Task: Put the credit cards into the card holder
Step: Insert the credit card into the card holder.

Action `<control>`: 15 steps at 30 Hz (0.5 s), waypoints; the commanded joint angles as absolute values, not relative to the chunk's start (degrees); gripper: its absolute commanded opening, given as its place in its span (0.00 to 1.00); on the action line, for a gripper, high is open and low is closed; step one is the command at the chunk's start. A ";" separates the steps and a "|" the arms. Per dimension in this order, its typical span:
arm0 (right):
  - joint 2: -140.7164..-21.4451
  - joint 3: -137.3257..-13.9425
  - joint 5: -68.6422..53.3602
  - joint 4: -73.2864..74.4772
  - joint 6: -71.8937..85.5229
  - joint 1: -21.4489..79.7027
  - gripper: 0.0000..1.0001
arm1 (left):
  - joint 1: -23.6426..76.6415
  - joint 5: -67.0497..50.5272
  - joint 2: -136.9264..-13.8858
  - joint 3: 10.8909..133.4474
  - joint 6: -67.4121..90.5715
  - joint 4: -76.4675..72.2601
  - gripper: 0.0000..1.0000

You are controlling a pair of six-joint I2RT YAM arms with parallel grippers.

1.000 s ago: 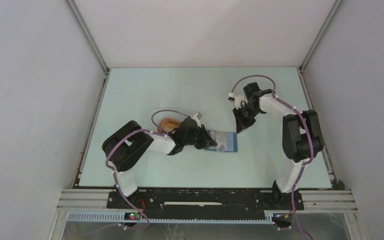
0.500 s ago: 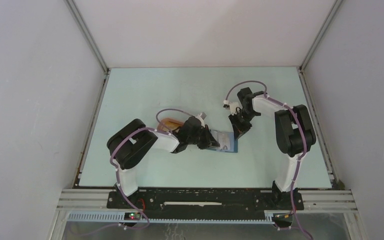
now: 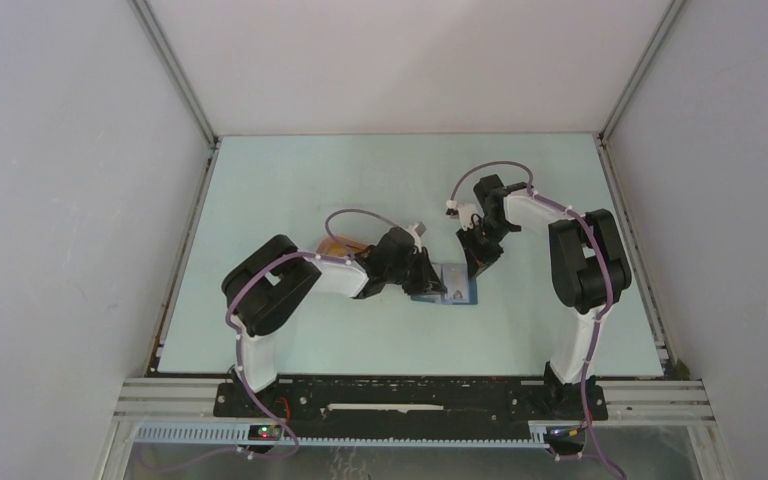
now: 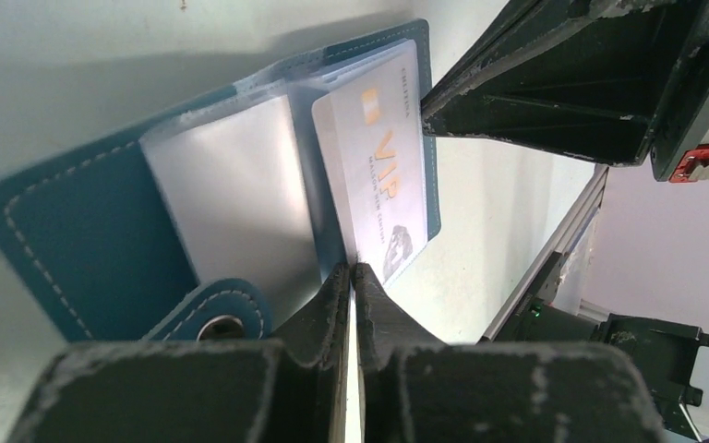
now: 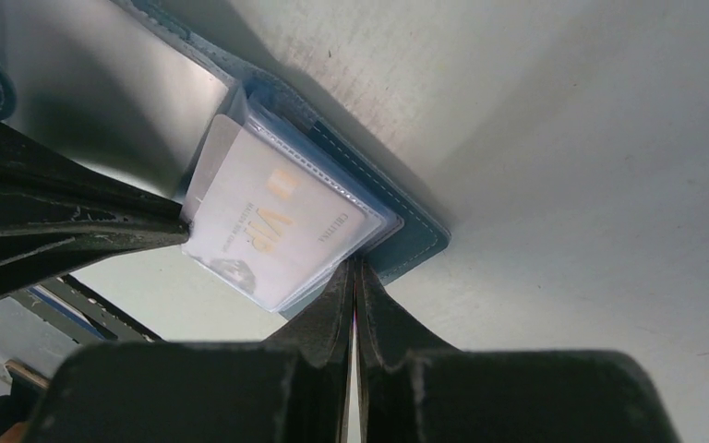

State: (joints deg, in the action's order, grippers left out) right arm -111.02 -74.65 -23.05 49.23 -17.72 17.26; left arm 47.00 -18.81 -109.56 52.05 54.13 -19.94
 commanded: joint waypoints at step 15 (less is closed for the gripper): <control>-109.68 -76.58 -24.52 47.45 -17.96 16.69 0.10 | 48.43 -19.09 -108.09 55.91 50.07 -16.98 0.22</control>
State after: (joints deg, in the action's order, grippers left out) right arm -111.02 -74.76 -23.07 47.88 -17.69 17.19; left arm 48.27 -20.16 -110.74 55.31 51.40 -16.23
